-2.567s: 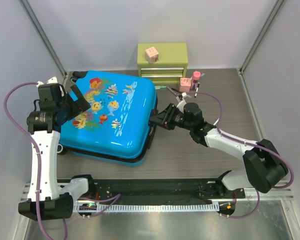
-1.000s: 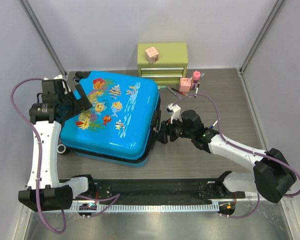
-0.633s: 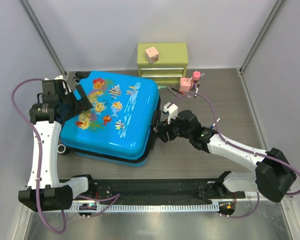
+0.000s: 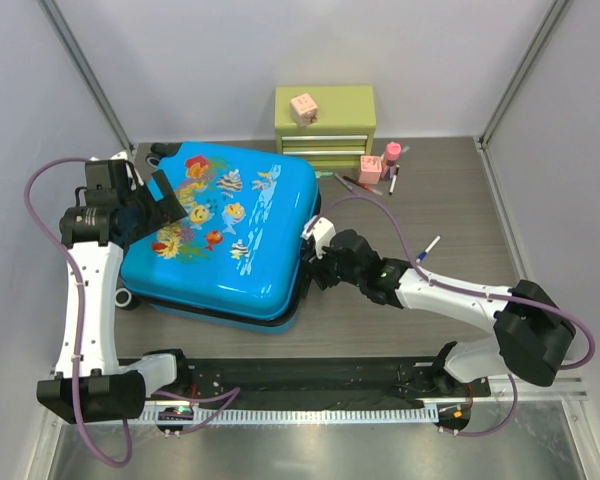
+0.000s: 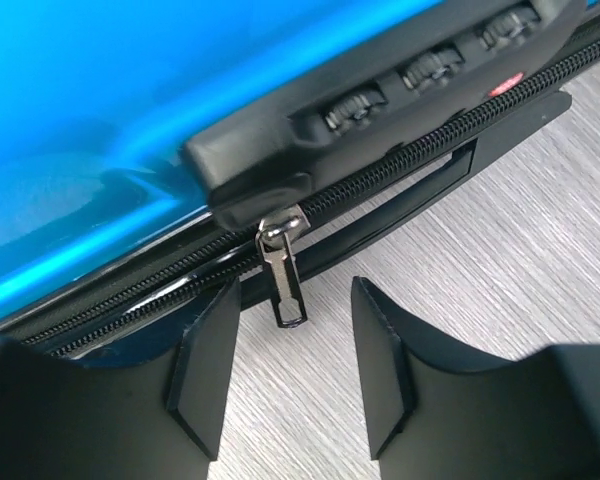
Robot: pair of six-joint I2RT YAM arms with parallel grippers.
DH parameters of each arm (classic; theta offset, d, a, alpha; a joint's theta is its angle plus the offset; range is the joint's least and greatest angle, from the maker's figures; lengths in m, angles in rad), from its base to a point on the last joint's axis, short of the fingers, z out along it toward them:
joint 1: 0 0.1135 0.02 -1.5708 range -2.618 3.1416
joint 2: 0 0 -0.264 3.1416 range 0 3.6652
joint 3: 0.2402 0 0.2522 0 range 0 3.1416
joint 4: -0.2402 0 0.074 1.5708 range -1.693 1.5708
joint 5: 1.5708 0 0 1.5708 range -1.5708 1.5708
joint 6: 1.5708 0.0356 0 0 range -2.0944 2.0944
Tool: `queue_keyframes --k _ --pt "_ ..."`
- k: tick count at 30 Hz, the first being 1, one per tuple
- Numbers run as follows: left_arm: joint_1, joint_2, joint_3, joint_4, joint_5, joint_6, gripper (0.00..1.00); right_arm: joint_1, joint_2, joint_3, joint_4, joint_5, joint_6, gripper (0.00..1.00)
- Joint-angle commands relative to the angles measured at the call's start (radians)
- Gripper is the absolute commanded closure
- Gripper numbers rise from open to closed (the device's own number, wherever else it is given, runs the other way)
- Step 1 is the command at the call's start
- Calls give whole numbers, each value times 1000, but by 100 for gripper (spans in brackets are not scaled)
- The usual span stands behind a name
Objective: Pack the luggage
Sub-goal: Zip the luggage at the center of the board.
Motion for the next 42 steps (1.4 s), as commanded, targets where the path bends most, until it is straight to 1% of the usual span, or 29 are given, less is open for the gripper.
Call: queue_keyframes --k 1,4,9,16,17,23,27,30,31,33,34,36,37,38,39,41,42 --pt "0 -20 0 8 16 24 0 5 15 41 70 131 -41 49" --pt "0 -22 0 6 12 26 0 6 14 33 101 148 -47 52" --pt "0 -22 -9 9 14 27 0 15 25 36 127 205 -73 61" --pt "1 -20 -10 9 12 31 0 15 31 43 120 129 -84 78" --pt "0 -19 -9 9 12 31 0 15 25 41 121 118 -84 81" --pt "1 -19 -12 8 11 34 0 17 -46 10 89 89 -102 90" --pt "0 -20 -12 6 11 35 0 17 -128 4 3 70 -85 92" --pt "0 -20 -12 6 11 37 0 17 -162 -16 -58 61 -94 89" --pt "0 -20 -13 8 11 35 0 17 -169 -16 -68 52 -106 81" --pt "0 -19 -13 9 15 37 0 16 -161 4 -103 32 -116 71" --pt "0 -19 -13 9 16 37 0 15 -138 13 -111 0 -122 61" --pt "0 -20 -15 14 19 34 0 15 -111 44 -134 -32 -130 54" --pt "0 -20 -16 14 20 34 0 15 -82 49 -135 -75 -134 49" --pt "0 -23 -15 15 20 35 0 17 -72 52 -135 -97 -180 46" --pt "0 -22 -13 15 20 38 0 17 -66 40 -118 -111 -198 43" --pt "0 -25 -15 12 20 44 0 16 -78 6 -22 -117 -254 34" --pt "0 -28 -15 14 22 44 0 15 -86 -23 19 -109 -268 23"
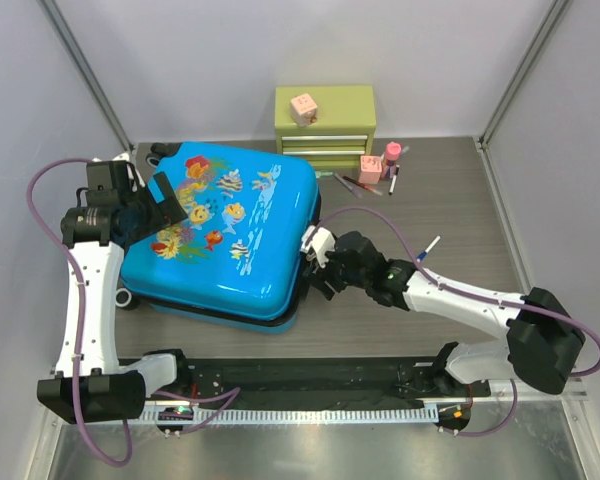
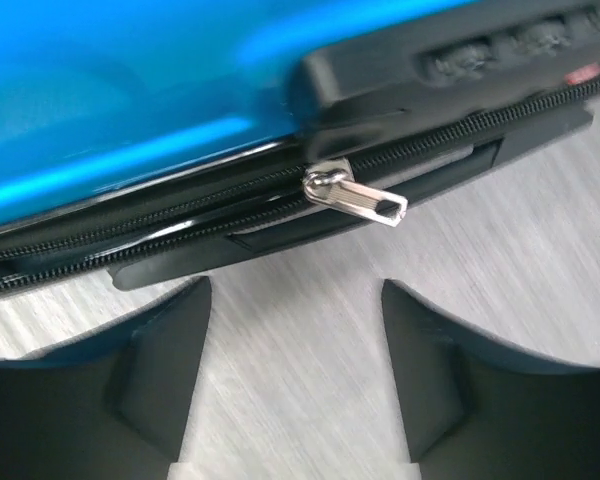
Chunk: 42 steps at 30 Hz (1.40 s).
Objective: Pack the luggage
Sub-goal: Zip the luggage at the center of the board.
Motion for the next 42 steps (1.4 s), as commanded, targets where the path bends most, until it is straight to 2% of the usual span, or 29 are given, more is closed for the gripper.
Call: queue_keyframes --k 1,3,5,14,22,28,31,34,35,37,38,42 --pt "0 -29 0 13 21 27 0 3 -29 -32 165 -44 -115 16" --pt "0 -36 -6 21 38 30 0 -1 -45 -28 174 -22 -132 3" --pt "0 -39 -12 27 53 41 0 -10 -52 -23 174 -21 -145 1" --pt "0 -62 -25 21 81 85 0 -87 5 57 110 -137 -234 1" --pt "0 -61 -49 36 85 88 0 -103 42 12 235 -208 -326 2" --pt "0 -62 -67 45 84 90 0 -119 89 15 265 -266 -351 5" --pt "0 -64 -78 48 85 90 0 -129 108 14 291 -297 -348 9" --pt "0 -68 -86 48 82 91 0 -130 119 15 312 -315 -346 21" --pt "0 -70 -87 48 79 91 0 -130 119 18 315 -320 -342 31" --pt "0 -73 -94 50 78 90 0 -130 116 20 311 -328 -343 39" --pt "0 -73 -92 51 78 88 0 -130 116 25 303 -328 -345 46" --pt "0 -73 -94 50 75 90 0 -130 85 15 275 -315 -343 59"
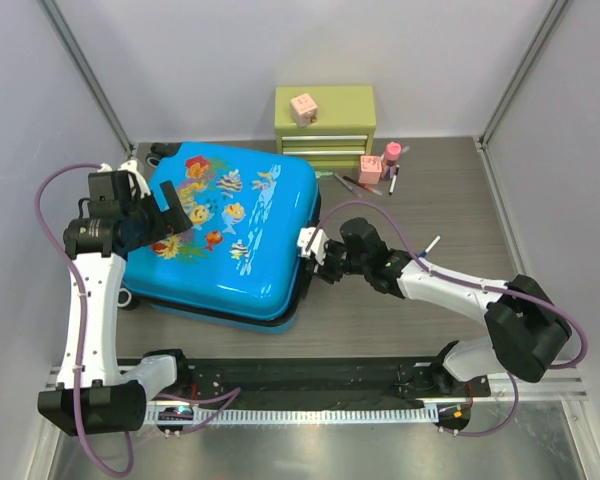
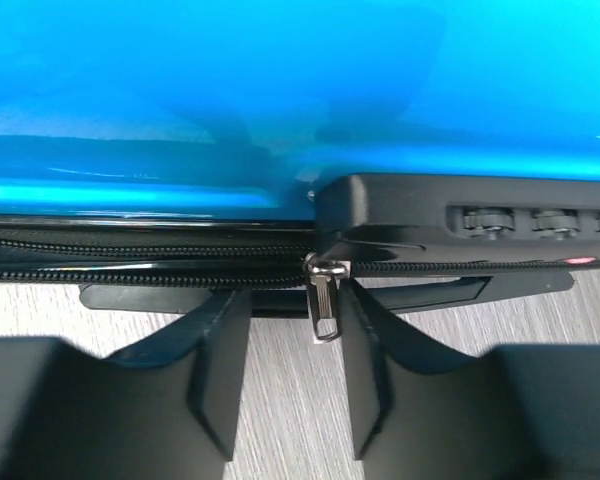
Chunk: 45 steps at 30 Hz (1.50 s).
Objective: Pack the luggage
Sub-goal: Zip the luggage at the center of the board.
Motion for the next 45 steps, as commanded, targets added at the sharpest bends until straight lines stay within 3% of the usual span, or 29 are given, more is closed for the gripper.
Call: queue_keyframes --k 1,5,11,27,45 --pt "0 -14 -13 12 11 13 0 -2 -36 12 92 24 -15 61" --pt "0 -13 -22 14 13 10 0 0 -76 0 53 26 -22 85" --pt "0 -14 -33 17 16 8 0 5 -107 -23 39 32 -26 99" --pt "0 -8 -32 21 13 7 0 156 -189 -44 -68 38 100 98" --pt "0 -8 -33 41 25 -33 0 365 -266 -52 -100 211 384 99"
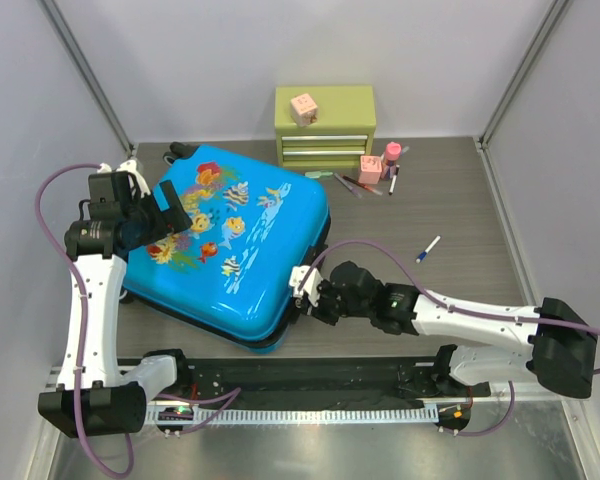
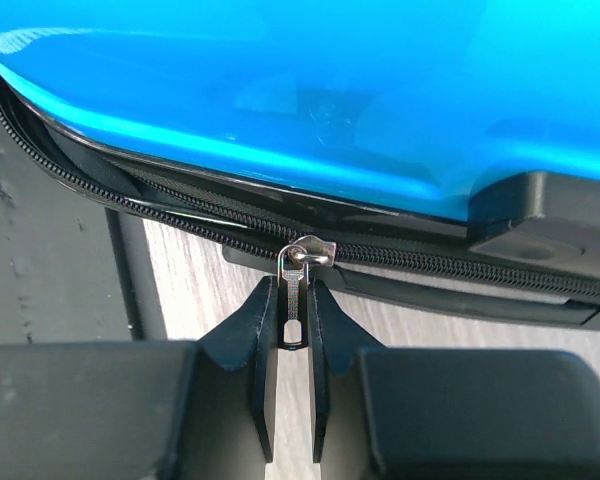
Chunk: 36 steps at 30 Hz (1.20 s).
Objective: Pack the luggage
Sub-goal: Zip the luggage at the center of the board.
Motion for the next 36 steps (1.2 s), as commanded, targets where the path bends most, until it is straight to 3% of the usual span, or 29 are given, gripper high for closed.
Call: queue_keyframes --k 1,8,9,11,12,17,18,19,25,32,36 --pt "0 -5 -12 13 36 -28 0 25 -54 50 23 24 126 99" --pt "0 -12 -4 40 38 -45 0 52 -60 61 18 52 203 96" --pt "1 -11 -6 38 38 -42 0 52 -63 64 8 72 217 84" --pt "0 -6 -7 35 38 -42 0 52 -68 81 -32 136 249 72" --pt "0 -5 -9 35 38 -42 0 52 -69 87 -46 147 274 59" --pt "0 0 -16 44 42 -44 0 52 -120 83 -57 253 271 30" --pt "0 0 -15 44 45 -44 0 50 -126 81 -57 254 225 20" --pt "0 3 -18 49 48 -44 0 52 -133 75 -58 254 203 17" --pt "0 3 -38 61 56 -45 0 56 -92 84 -84 218 79 8" --pt "0 -2 -70 62 50 -42 0 104 -22 127 -94 238 19 11" --pt "0 -3 -70 58 44 -33 0 151 11 124 -74 363 21 17"
